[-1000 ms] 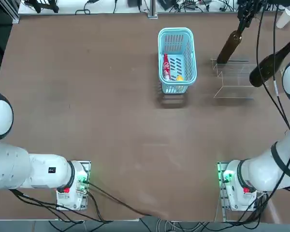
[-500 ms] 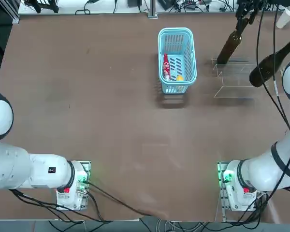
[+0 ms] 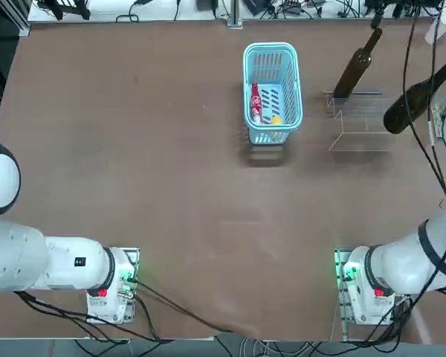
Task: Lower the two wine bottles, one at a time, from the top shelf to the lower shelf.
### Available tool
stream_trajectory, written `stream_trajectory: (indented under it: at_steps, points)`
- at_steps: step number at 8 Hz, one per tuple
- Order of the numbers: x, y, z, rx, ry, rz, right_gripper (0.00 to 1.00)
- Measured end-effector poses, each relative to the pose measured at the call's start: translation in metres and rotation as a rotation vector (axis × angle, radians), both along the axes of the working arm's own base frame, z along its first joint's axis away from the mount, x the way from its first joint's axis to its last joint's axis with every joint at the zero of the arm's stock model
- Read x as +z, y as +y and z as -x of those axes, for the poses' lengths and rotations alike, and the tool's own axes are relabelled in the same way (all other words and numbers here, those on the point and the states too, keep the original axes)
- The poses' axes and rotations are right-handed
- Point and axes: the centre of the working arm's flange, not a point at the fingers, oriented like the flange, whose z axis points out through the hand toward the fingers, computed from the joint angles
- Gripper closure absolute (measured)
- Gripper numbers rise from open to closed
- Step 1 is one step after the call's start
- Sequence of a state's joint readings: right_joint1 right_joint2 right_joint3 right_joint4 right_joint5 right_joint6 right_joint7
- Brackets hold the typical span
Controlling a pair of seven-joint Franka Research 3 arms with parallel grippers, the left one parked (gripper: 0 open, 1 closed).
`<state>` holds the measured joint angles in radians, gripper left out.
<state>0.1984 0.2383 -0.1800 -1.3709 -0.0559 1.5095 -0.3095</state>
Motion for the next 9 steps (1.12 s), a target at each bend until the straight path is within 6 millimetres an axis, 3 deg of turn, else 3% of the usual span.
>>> stream_trajectory:
  at_steps: [2,4,7,9]
  points:
    - [0.042,-0.015,0.030,-0.008,-0.001,0.008,0.00]
    - [0.067,-0.045,0.058,-0.032,0.030,-0.003,0.00]
    - [0.064,-0.095,0.095,-0.087,0.077,-0.031,0.00]
    - [0.051,-0.113,0.113,-0.113,0.114,-0.051,0.00]
